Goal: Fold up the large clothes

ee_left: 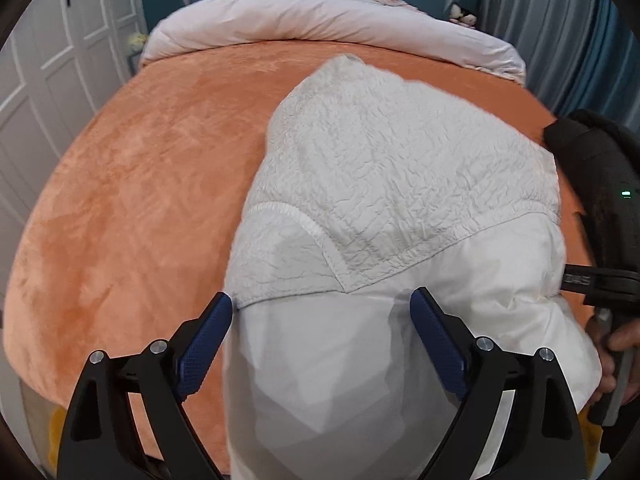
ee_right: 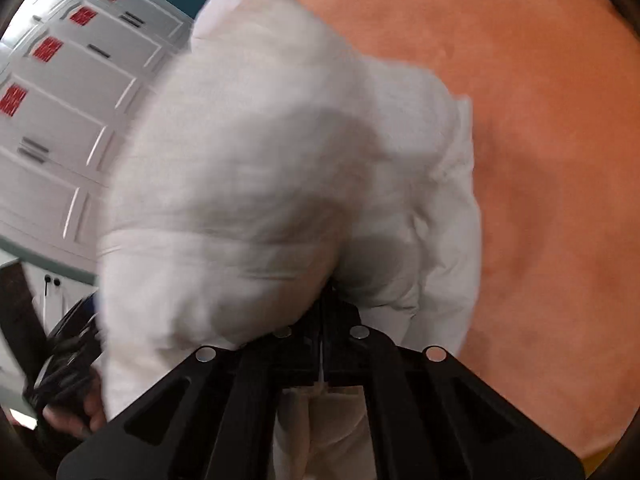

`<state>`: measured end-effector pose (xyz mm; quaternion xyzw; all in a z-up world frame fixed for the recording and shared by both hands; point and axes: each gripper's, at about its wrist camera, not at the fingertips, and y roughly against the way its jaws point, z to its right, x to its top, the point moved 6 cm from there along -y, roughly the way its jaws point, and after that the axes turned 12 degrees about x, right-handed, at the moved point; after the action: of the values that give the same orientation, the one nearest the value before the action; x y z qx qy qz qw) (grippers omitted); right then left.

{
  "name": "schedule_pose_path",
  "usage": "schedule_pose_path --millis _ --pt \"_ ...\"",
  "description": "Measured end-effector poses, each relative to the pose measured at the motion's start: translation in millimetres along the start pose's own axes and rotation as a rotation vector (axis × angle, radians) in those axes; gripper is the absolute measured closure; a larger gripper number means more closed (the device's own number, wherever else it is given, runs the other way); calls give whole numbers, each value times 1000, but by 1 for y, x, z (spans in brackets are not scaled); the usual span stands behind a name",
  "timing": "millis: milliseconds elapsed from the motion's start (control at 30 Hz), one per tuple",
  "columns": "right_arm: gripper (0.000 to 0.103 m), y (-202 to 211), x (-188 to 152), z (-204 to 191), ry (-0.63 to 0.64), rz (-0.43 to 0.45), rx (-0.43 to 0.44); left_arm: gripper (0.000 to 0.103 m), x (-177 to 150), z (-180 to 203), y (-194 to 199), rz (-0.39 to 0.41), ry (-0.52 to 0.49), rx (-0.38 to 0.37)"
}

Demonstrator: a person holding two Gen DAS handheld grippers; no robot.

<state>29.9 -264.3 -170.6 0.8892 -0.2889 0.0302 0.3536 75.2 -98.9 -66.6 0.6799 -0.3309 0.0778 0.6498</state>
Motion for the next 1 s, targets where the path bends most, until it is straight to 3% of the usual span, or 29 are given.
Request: schedule_pose_path --millis 67,133,267,367,433,467,533,567,633,667,733,800,833,867,967,1000 --pt "103 3 2 14 -96 13 66 14 -2 0 -2 -5 -1 -14" --pt "103 25 1 14 -105 51 33 14 -3 1 -3 -7 -14 -6" --pt "99 105 4 -27 -8 267 -69 14 -4 6 -4 21 -42 23" --pt "99 117 24 -72 111 308 -79 14 -5 9 -4 31 -48 39" --pt "99 97 40 -91 184 288 -97 14 -5 10 -3 37 -56 49" --pt "97 75 44 -85 180 233 -139 14 -5 10 -2 39 -59 52" --pt "100 24 41 -48 163 94 -246 12 -5 10 -2 41 -55 45" --pt "101 10 37 -37 142 77 -257 11 -4 10 -1 35 -47 18" --pt "100 26 30 -37 76 113 -261 11 -4 10 1 18 -48 17" --pt "95 42 25 -48 70 146 -249 11 -4 9 1 22 -48 23" --pt "91 65 12 -67 118 215 -235 11 -6 7 0 30 -39 15" --pt "84 57 -5 -51 114 158 -281 10 -7 4 -4 19 -3 -14" --pt "84 39 -17 -33 99 78 -280 9 -8 4 -5 15 7 -21" --pt "84 22 -13 -35 87 61 -278 6 -7 4 -6 8 8 -26" --pt "80 38 -16 -39 59 93 -269 8 -3 0 3 -16 -4 -7" --pt "67 47 -16 -46 65 113 -250 8 0 -4 10 -8 -3 3"
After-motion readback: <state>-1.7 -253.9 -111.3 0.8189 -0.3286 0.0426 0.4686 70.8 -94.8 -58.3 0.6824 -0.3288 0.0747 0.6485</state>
